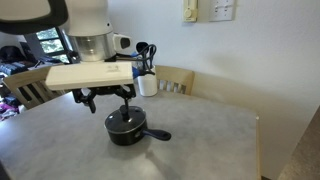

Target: Remove the lid off of the pot and put it on the table

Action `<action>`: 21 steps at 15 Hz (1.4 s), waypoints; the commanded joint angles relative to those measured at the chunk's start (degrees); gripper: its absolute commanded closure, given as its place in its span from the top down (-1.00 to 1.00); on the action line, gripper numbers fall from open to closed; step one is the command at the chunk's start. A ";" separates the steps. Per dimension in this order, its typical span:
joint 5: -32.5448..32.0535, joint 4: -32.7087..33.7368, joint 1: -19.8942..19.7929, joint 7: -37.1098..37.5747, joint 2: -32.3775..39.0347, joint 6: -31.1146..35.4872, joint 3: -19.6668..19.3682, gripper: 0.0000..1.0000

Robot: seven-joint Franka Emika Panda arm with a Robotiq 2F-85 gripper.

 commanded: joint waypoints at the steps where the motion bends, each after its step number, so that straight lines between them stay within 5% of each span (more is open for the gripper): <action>1: 5.45 9.84 -2.10 -7.12 11.52 -5.70 5.67 1.00; 3: 4.75 13.91 -3.34 -5.96 15.69 -7.82 8.73 1.00; 4: 3.30 8.41 -4.02 -3.99 10.37 -4.55 9.13 1.00; 14: 3.11 13.91 -5.41 -4.47 19.37 -2.44 15.67 1.00; 21: -14.55 15.27 -3.63 3.35 21.36 4.44 16.06 1.00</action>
